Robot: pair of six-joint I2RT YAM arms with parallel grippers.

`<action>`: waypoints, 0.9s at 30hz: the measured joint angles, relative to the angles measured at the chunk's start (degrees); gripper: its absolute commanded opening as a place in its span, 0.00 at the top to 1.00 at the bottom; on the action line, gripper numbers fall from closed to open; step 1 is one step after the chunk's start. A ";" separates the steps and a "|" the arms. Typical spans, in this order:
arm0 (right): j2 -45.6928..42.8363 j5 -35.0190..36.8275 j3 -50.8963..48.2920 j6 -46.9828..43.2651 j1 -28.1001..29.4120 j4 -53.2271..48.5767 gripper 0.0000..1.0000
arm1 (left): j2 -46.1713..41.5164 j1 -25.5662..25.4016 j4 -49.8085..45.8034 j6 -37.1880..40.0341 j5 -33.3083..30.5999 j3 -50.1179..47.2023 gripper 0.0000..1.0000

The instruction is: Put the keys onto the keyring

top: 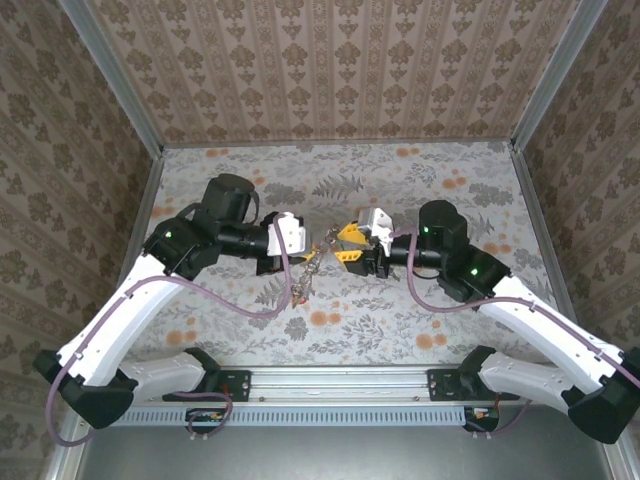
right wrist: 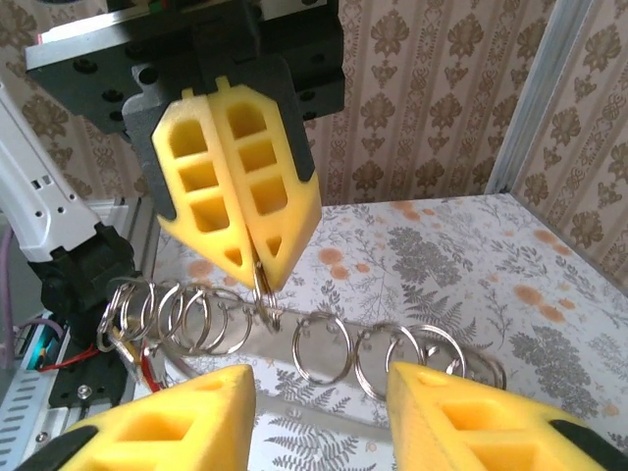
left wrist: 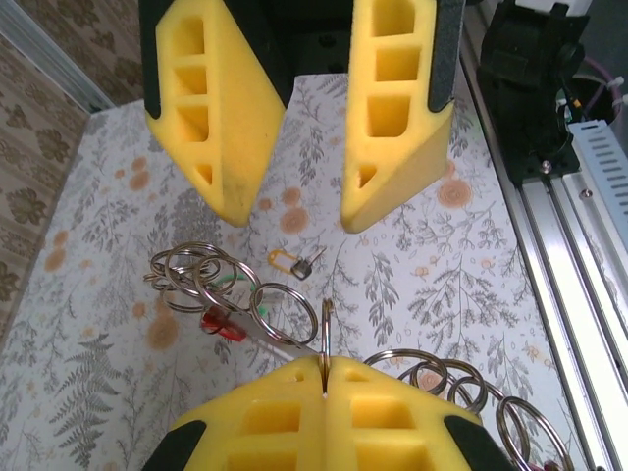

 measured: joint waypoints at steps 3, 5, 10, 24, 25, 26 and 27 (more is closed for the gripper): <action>1.70 -0.04 1.03 -1.11 0.55 -0.04 0.65 | 1.20 0.02 0.00 0.39 -0.57 0.15 1.00; 2.19 -0.04 1.36 -1.90 1.07 -0.44 0.67 | 1.55 0.07 0.00 0.59 -0.87 0.15 1.00; 2.58 -0.04 2.34 -4.15 2.14 -2.14 0.72 | 1.68 0.17 0.00 0.63 -0.87 0.15 1.00; 6.12 0.00 4.52 -8.20 3.74 -4.70 0.78 | 1.68 0.17 -0.07 0.61 -0.83 0.15 1.00; 6.25 0.00 4.61 -8.39 3.74 -4.70 0.80 | 1.68 0.17 -0.13 0.61 -0.83 0.15 1.00; 6.47 0.00 4.79 -8.66 3.74 -4.70 0.84 | 1.66 0.17 -0.20 0.63 -0.81 0.15 1.00; 6.60 0.00 4.94 -8.72 3.74 -4.70 0.91 | 1.68 0.17 -0.24 0.61 -0.81 0.15 1.00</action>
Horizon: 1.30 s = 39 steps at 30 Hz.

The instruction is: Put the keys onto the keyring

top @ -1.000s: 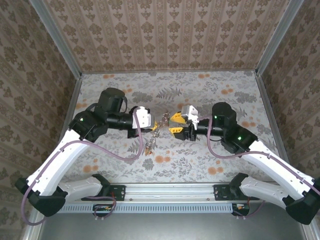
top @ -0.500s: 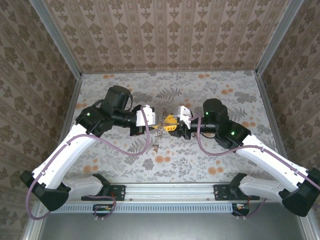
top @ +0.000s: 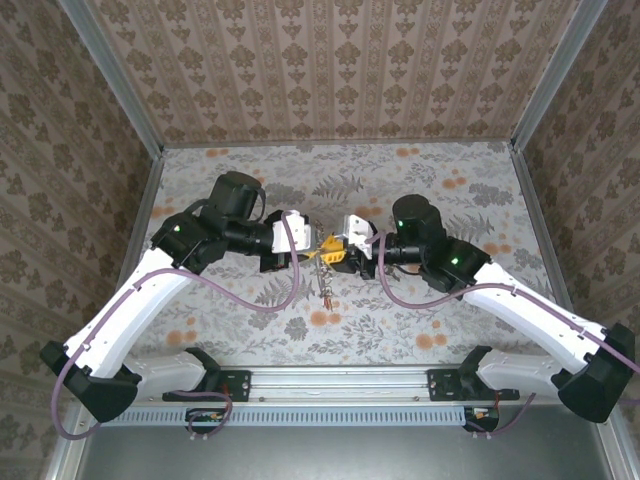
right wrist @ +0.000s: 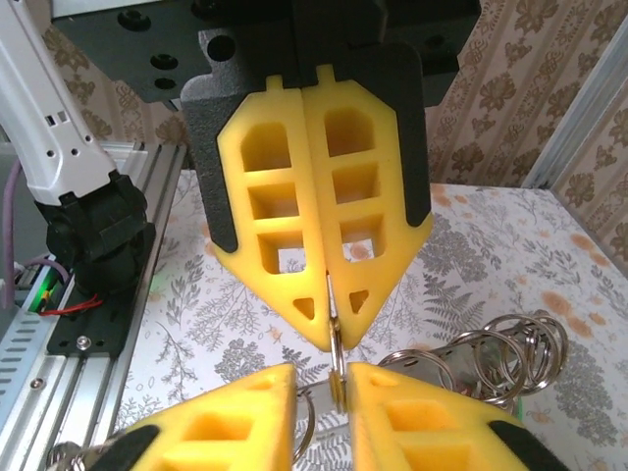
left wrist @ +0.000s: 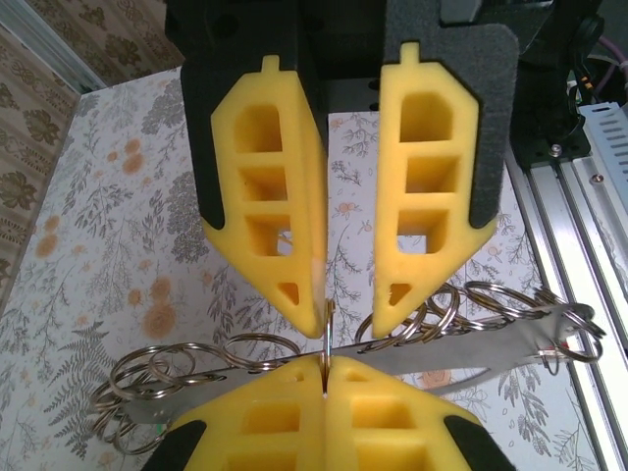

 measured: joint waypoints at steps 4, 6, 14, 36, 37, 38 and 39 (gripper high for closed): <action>0.26 0.37 0.20 -0.61 0.02 -0.02 1.00 | -0.02 0.00 -0.55 -0.02 -0.02 0.00 1.00; 0.26 0.44 0.20 -0.70 0.04 0.02 1.00 | -0.02 0.00 -0.50 -0.04 -0.04 0.00 1.00; -1.75 0.70 -2.80 0.37 0.15 5.73 1.00 | -2.58 1.97 5.29 -3.39 5.46 -3.82 0.90; -2.89 -3.61 -8.20 11.63 -0.85 22.99 1.00 | -5.35 6.75 18.36 -12.13 18.80 -9.57 1.00; -2.91 -3.69 -8.24 11.89 -0.87 23.43 1.00 | -5.42 6.80 18.69 -12.20 19.04 -9.57 1.00; -2.99 -3.78 -8.31 12.07 -0.87 23.80 1.00 | -5.51 6.88 18.80 -12.50 19.37 -9.57 1.00; -2.99 -3.80 -8.37 12.13 -0.87 24.17 1.00 | -5.55 6.99 18.93 -12.57 19.56 -9.57 1.00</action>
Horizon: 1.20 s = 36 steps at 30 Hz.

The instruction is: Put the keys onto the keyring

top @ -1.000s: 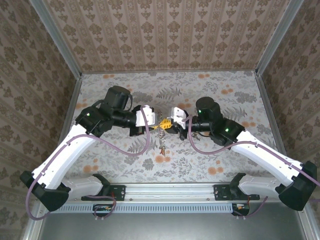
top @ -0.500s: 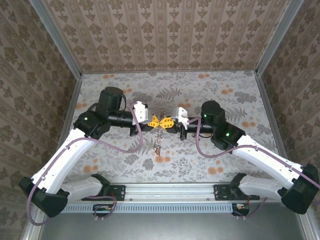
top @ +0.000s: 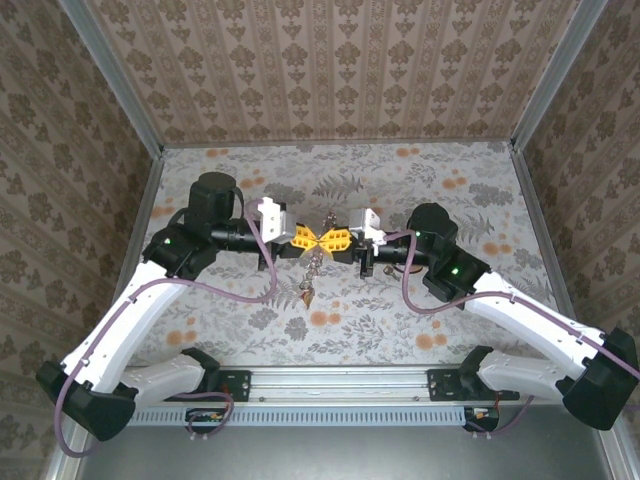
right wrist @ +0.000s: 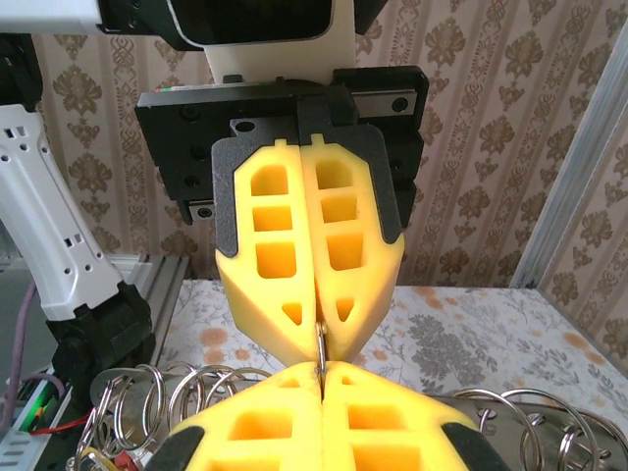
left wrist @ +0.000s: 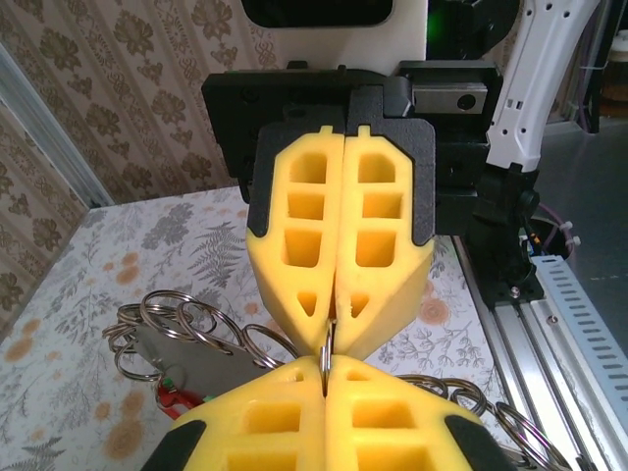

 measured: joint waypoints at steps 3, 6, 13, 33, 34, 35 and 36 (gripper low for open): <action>-0.07 0.07 -0.20 0.52 0.00 0.42 0.76 | -0.20 0.07 0.11 -0.02 0.04 0.00 1.00; -0.48 1.14 -0.20 1.33 0.00 -0.33 0.34 | -0.20 0.57 -0.59 0.02 -0.50 0.00 1.00; -8.37 11.28 -0.15 2.75 -0.31 -14.43 0.21 | -0.07 3.93 -2.05 -0.17 -3.10 -0.04 1.00; 16.35 36.30 5.73 24.26 -11.52 -54.45 0.29 | -7.76 10.97 4.94 -16.00 -6.10 -16.46 1.00; 17.94 36.30 5.73 24.13 -12.09 -54.42 0.30 | -7.78 10.99 5.49 -16.50 -5.75 -17.00 1.00; 19.41 36.30 5.73 23.89 -12.85 -54.38 0.31 | -7.69 11.04 5.81 -16.85 -5.35 -17.33 1.00; 20.70 36.33 5.73 23.78 -13.64 -54.34 0.33 | -7.65 11.30 6.01 -17.25 -4.90 -17.64 1.00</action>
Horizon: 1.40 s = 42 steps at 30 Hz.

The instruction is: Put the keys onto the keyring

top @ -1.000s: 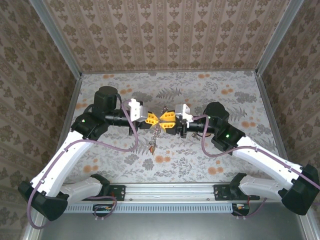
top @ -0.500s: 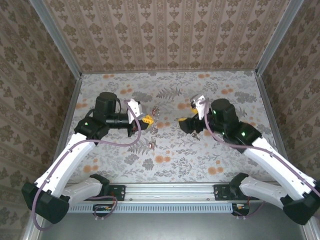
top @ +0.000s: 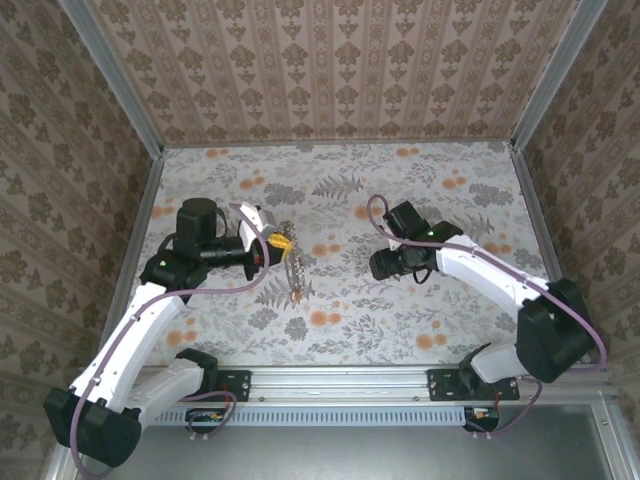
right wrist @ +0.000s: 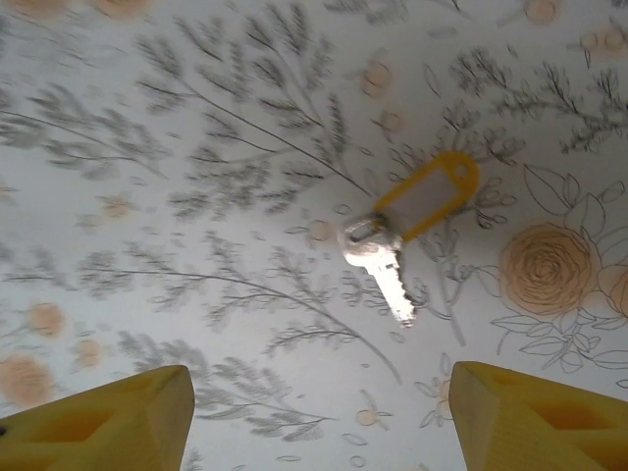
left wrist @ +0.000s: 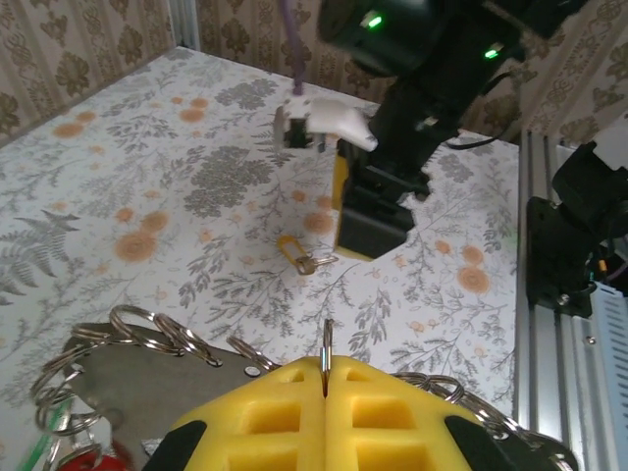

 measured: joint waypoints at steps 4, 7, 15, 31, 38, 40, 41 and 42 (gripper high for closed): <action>5.64 0.00 1.38 -1.92 -3.37 -0.46 0.36 | -0.02 1.16 1.49 -1.40 1.33 -0.33 1.00; 9.97 0.00 4.11 -4.35 -4.63 -1.01 0.39 | -0.07 1.53 2.84 -2.05 2.14 -0.37 1.00; 15.87 -0.44 9.11 -10.67 -4.92 -2.56 0.52 | -0.04 2.75 4.57 -3.23 3.98 -1.09 1.00; 20.44 -1.97 10.64 -15.41 -5.01 -4.31 0.72 | 0.00 3.74 5.95 -4.39 5.53 -1.20 1.00; 20.57 -2.84 10.64 -15.63 -5.01 -4.28 0.77 | 0.00 3.74 6.10 -4.42 5.55 -1.20 1.00; 20.79 -2.97 10.64 -15.87 -5.01 -4.26 0.77 | 0.00 3.74 6.12 -4.42 5.55 -1.20 1.00; 20.94 -3.06 10.64 -16.06 -5.01 -4.26 0.77 | 0.00 3.74 6.12 -4.42 5.55 -1.20 1.00; 21.14 -3.06 10.64 -16.26 -5.01 -4.26 0.77 | 0.00 3.74 6.12 -4.42 5.55 -1.20 1.00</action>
